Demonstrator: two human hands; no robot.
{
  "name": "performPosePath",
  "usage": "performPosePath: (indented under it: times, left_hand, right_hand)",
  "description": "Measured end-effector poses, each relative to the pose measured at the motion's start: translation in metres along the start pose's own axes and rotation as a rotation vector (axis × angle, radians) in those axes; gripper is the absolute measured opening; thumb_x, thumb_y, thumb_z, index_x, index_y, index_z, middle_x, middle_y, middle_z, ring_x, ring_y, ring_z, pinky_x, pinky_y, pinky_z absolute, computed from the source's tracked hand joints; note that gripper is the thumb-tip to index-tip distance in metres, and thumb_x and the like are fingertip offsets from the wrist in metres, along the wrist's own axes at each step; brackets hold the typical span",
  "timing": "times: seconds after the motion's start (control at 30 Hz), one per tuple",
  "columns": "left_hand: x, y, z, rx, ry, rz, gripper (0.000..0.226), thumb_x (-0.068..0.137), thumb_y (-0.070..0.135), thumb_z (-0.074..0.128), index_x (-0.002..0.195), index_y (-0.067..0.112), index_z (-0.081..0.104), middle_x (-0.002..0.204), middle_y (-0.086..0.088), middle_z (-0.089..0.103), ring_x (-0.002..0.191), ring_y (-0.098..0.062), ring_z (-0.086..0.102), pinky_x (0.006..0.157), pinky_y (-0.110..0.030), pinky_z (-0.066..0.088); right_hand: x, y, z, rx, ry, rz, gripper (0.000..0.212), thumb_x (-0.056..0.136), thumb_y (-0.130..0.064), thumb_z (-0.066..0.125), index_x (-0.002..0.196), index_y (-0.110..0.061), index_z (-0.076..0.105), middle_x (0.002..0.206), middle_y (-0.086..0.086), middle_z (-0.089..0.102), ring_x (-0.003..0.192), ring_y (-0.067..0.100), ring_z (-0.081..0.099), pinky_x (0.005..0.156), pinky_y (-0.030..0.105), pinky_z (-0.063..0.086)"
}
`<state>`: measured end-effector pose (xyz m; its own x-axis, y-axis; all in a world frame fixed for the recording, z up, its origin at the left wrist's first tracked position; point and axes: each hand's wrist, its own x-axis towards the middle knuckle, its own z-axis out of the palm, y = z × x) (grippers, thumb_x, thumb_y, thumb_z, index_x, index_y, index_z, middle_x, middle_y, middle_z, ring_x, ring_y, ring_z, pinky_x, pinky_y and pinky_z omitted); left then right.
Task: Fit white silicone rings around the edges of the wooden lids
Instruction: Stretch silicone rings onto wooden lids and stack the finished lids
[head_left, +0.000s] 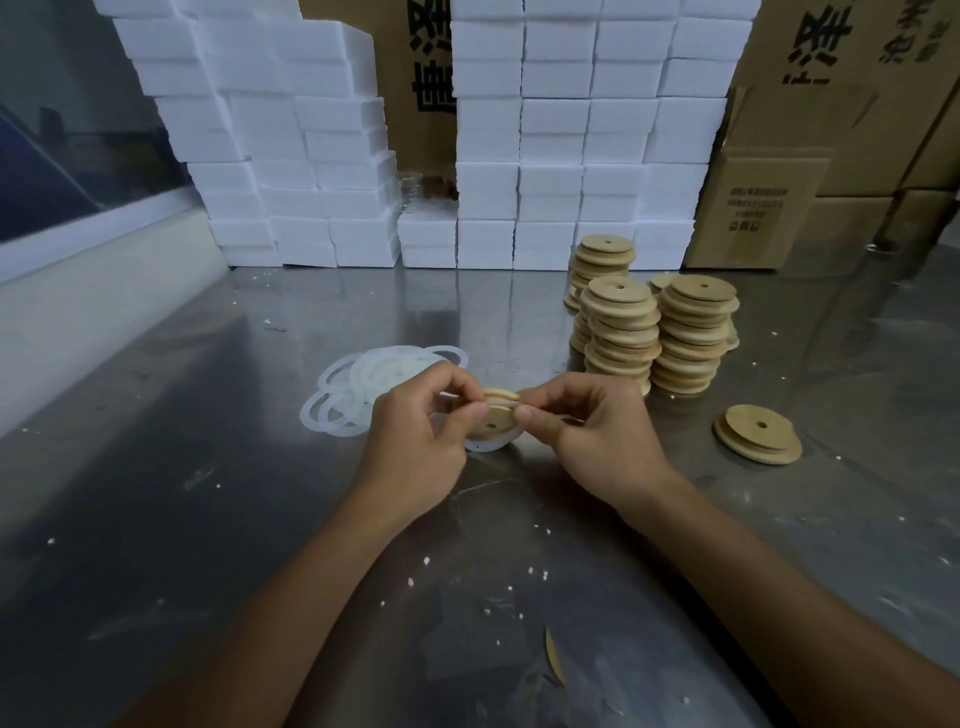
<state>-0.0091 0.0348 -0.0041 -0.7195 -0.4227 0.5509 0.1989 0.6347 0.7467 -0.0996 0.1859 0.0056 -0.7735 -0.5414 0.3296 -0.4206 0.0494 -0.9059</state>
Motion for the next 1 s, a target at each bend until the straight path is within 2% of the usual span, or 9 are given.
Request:
performPosePath:
  times: [0.1, 0.3, 0.43, 0.53, 0.63, 0.8, 1.0]
  left_hand:
    - [0.0, 0.0, 0.0, 0.013, 0.01, 0.001, 0.026, 0.084, 0.003, 0.071, 0.076, 0.026, 0.061, 0.084, 0.015, 0.066, 0.081, -0.006, 0.066, 0.071, -0.023, 0.056]
    - [-0.002, -0.005, 0.002, -0.02, 0.035, -0.059, 0.031, 0.083, 0.0, 0.071, 0.073, 0.028, 0.06, 0.083, 0.008, 0.068, 0.086, -0.011, 0.068, 0.078, -0.03, 0.058]
    - [0.006, -0.01, 0.003, -0.048, 0.035, -0.077, 0.03, 0.085, 0.001, 0.068, 0.075, 0.027, 0.058, 0.085, 0.005, 0.069, 0.087, -0.013, 0.069, 0.079, -0.035, 0.059]
    - [0.014, -0.014, 0.005, -0.024, 0.03, -0.057, 0.028, 0.087, 0.0, 0.064, 0.077, 0.025, 0.055, 0.086, 0.0, 0.067, 0.086, -0.017, 0.069, 0.077, -0.035, 0.058]
    - [0.02, -0.016, 0.008, 0.046, 0.006, 0.02, 0.026, 0.089, 0.001, 0.058, 0.078, 0.023, 0.05, 0.081, 0.003, 0.062, 0.084, -0.018, 0.065, 0.071, -0.024, 0.054]
    - [0.026, -0.02, 0.009, 0.053, -0.025, 0.105, 0.003, 0.088, 0.014, 0.052, 0.086, 0.016, 0.05, 0.08, 0.003, 0.058, 0.08, -0.017, 0.061, 0.069, -0.032, 0.051]
    - [0.026, -0.024, 0.01, 0.087, -0.048, 0.154, 0.01, 0.092, 0.015, 0.048, 0.087, 0.023, 0.047, 0.078, 0.003, 0.056, 0.073, -0.015, 0.055, 0.063, -0.031, 0.045]
  right_hand:
    - [0.001, 0.001, -0.001, 0.039, 0.003, 0.028, 0.012, 0.082, -0.005, 0.077, 0.081, -0.017, 0.075, 0.079, 0.002, 0.076, 0.074, 0.013, 0.072, 0.069, 0.021, 0.057]
    - [-0.003, 0.005, 0.004, -0.081, -0.009, -0.056, 0.007, 0.084, -0.01, 0.077, 0.09, -0.012, 0.076, 0.088, -0.004, 0.076, 0.085, 0.006, 0.072, 0.083, 0.03, 0.059]
    - [0.0, 0.007, 0.011, -0.124, 0.045, -0.074, 0.005, 0.086, -0.015, 0.076, 0.088, -0.019, 0.074, 0.085, -0.01, 0.074, 0.086, 0.001, 0.07, 0.079, 0.02, 0.056]
    - [0.005, 0.008, 0.015, -0.159, 0.094, -0.094, 0.002, 0.086, -0.018, 0.075, 0.087, -0.018, 0.074, 0.083, -0.012, 0.073, 0.085, -0.001, 0.068, 0.073, 0.016, 0.054]
    - [0.01, 0.01, 0.018, -0.153, 0.119, -0.089, 0.004, 0.087, -0.021, 0.075, 0.088, -0.017, 0.073, 0.081, -0.012, 0.072, 0.082, 0.002, 0.069, 0.075, 0.024, 0.056]
    - [0.017, 0.013, 0.023, -0.082, 0.115, -0.067, 0.006, 0.089, -0.02, 0.072, 0.087, -0.018, 0.068, 0.079, -0.007, 0.072, 0.077, 0.009, 0.07, 0.074, 0.036, 0.059]
    - [0.021, 0.014, 0.021, -0.029, 0.036, -0.065, 0.01, 0.091, -0.015, 0.07, 0.085, -0.019, 0.063, 0.078, 0.001, 0.072, 0.076, 0.017, 0.071, 0.074, 0.051, 0.058]
